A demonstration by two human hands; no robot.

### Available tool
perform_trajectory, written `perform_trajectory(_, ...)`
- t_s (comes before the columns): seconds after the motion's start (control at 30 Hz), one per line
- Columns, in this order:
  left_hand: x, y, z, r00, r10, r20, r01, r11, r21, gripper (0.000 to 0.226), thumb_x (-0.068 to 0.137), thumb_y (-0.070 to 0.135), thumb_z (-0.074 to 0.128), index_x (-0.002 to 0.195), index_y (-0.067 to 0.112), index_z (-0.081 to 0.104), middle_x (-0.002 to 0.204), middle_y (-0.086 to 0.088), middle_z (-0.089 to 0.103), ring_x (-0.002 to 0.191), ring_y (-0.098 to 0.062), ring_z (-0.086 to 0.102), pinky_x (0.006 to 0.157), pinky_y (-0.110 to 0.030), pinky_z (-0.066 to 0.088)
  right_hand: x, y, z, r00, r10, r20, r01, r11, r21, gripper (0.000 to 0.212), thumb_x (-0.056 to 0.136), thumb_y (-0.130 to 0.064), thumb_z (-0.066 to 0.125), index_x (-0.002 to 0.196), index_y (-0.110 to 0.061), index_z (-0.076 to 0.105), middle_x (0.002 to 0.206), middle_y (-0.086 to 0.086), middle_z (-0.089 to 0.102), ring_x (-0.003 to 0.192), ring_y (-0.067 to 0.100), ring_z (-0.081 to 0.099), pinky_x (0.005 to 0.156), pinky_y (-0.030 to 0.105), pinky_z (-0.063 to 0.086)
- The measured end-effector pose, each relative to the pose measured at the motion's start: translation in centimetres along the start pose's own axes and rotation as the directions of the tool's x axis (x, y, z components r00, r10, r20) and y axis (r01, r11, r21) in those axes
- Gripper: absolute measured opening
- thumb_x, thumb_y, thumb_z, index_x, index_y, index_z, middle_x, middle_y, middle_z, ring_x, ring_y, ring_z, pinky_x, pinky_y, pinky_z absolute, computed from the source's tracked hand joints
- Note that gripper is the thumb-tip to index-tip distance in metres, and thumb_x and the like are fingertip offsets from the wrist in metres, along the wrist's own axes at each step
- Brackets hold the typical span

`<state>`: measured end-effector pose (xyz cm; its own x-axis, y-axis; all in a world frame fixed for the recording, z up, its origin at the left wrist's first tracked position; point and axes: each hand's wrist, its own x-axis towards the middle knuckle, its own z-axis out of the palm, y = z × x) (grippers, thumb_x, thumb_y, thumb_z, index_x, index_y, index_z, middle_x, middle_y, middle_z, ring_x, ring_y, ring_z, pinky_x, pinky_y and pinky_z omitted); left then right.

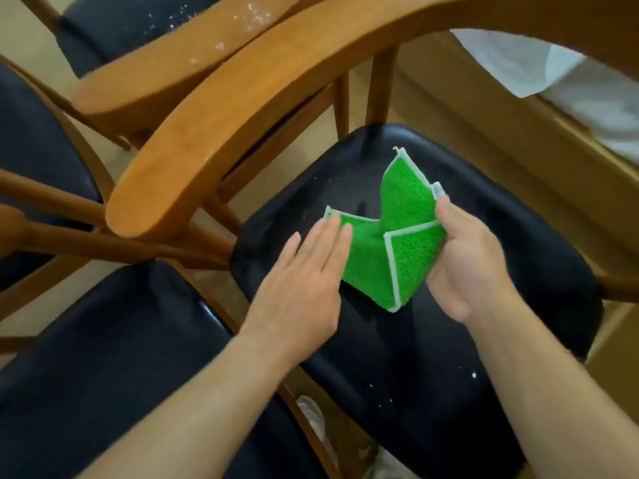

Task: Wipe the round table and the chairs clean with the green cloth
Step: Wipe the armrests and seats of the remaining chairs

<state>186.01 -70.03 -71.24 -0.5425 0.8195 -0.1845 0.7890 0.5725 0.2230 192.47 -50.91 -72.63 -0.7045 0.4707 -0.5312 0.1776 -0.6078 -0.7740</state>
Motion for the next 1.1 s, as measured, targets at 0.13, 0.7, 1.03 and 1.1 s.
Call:
perform_trajectory(0.13,-0.6,1.0,6.1,0.898,-0.288,0.332,0.351,0.924,-0.149,0.068,0.101,0.028,0.034,0.154,0.016,-0.006,0.162,-0.002,-0.012,0.148,-0.016,-0.005,0.119,-0.037,0.006,0.9,1.3,-4.9,0.936,-0.077,-0.344,-0.065,0.921,-0.385,0.031,0.089,-0.023,0.046,0.105,-0.003,0.063,0.099,0.006,0.067,0.087,0.025,0.060,0.079,0.041,0.045)
perform_trajectory(0.7,1.7,4.7,6.5,0.574,-0.640,0.511,0.724,0.105,-0.682,0.052,0.081,0.024,0.071,0.129,0.018,0.053,0.123,-0.004,0.057,0.104,-0.019,0.057,0.077,-0.026,0.041,-4.5,2.7,-6.1,0.976,0.188,0.114,0.130,-0.078,-0.988,0.070,0.096,-0.018,0.047,0.155,-0.022,0.010,0.162,0.000,0.012,0.148,0.022,0.011,0.118,0.042,0.019)
perform_trajectory(1.03,3.0,6.2,7.7,0.554,-0.584,0.593,0.562,-0.263,-0.784,0.038,0.077,0.013,0.076,0.104,0.019,0.049,0.110,-0.006,0.063,0.099,-0.021,0.064,0.088,-0.039,0.053,-7.2,3.3,-9.6,0.972,0.128,-0.195,-0.130,-0.399,-0.908,0.054,0.088,-0.026,0.040,0.141,-0.024,0.036,0.119,0.003,0.064,0.110,0.028,0.057,0.085,0.040,0.039)
perform_trajectory(1.1,3.3,6.4,7.4,0.562,-0.525,0.639,0.508,-0.391,-0.768,0.038,0.082,0.005,0.070,0.108,0.018,0.046,0.109,-0.009,0.065,0.094,-0.024,0.069,0.076,-0.034,0.055,-7.0,2.9,-9.4,0.973,0.099,-0.210,-0.167,-0.334,-0.928,0.040,0.088,-0.026,0.040,0.126,-0.020,0.050,0.115,0.003,0.064,0.104,0.028,0.061,0.077,0.036,0.040)
